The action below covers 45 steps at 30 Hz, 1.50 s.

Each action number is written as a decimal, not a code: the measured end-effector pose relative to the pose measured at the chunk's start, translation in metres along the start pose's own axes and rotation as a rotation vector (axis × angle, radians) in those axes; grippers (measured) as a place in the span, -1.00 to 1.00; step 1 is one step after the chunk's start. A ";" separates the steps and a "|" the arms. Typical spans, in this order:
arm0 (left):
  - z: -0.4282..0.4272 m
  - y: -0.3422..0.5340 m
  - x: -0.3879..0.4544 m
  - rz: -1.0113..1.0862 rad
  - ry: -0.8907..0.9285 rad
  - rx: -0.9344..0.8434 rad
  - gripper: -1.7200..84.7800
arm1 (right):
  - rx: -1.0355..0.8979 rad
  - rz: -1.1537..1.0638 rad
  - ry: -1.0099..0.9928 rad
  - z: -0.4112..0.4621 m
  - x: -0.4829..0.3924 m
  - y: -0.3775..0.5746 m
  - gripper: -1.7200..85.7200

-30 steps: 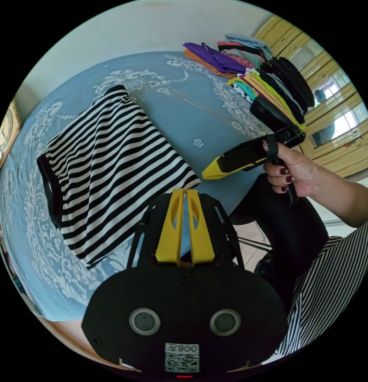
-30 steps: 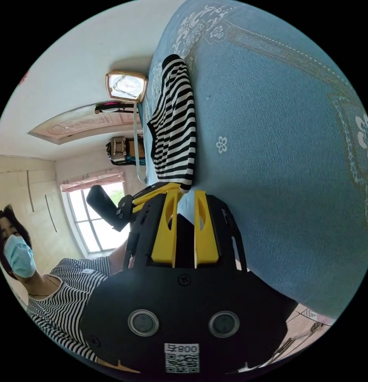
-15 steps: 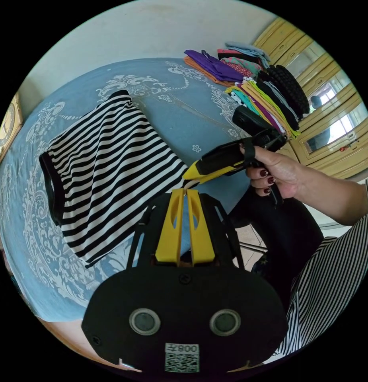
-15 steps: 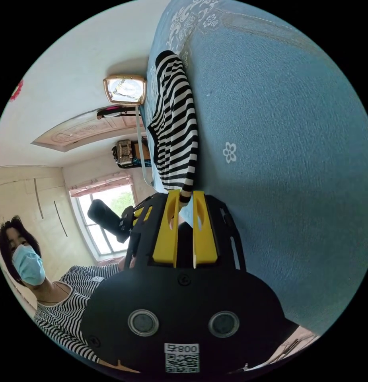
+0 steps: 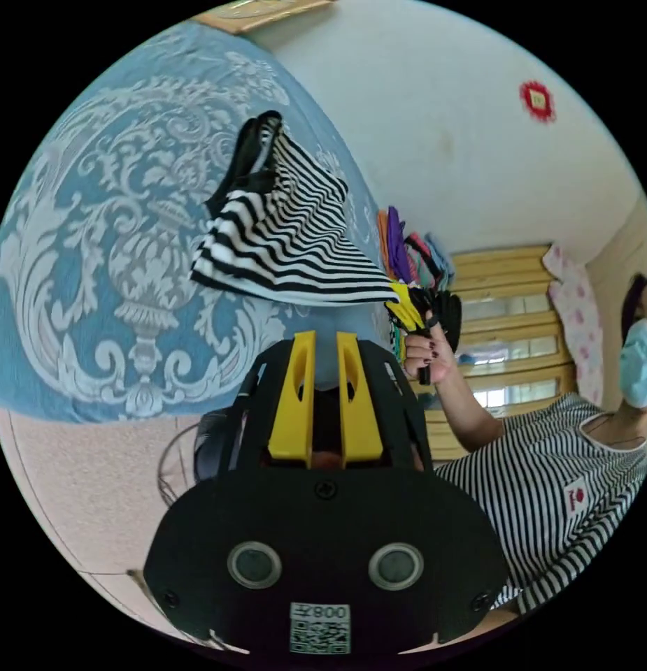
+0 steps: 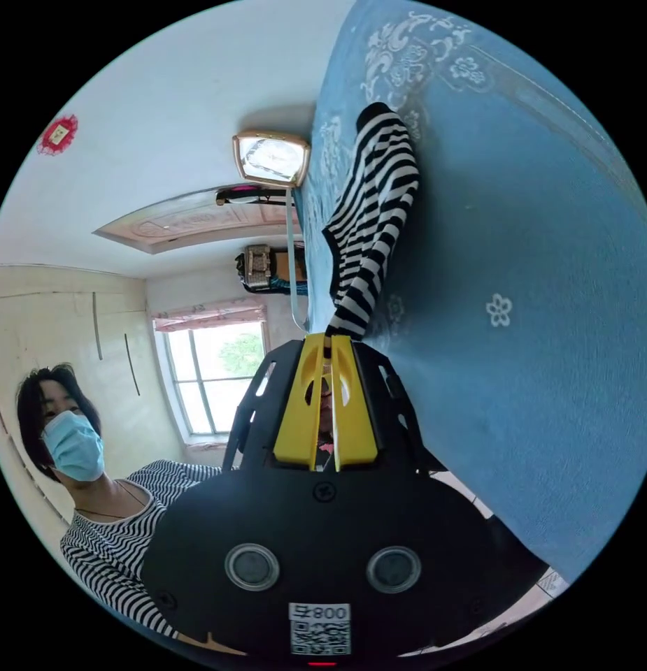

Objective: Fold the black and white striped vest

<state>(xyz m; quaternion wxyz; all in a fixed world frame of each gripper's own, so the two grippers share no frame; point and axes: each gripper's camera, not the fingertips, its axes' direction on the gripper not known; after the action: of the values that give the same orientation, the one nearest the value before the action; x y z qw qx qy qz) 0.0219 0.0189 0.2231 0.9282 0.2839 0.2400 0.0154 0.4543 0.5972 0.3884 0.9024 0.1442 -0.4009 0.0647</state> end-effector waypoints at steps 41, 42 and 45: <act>-0.098 -0.017 -0.078 -0.506 0.373 0.480 -0.89 | 0.024 -0.073 -0.008 -0.186 0.072 0.044 -0.93; -0.097 -0.017 -0.069 -0.473 0.360 0.473 -0.89 | 0.027 -0.071 -0.002 -0.199 0.076 0.054 -0.93; -0.092 -0.015 -0.044 -0.383 0.338 0.445 -0.89 | 0.036 -0.069 0.002 -0.234 0.087 0.082 -0.93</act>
<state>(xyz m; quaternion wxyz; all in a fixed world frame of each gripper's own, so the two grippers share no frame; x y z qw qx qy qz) -0.0604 0.0472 0.1674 0.7766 0.4227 0.4370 -0.1651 0.6582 0.7479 0.3213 0.9018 0.1743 -0.3934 0.0409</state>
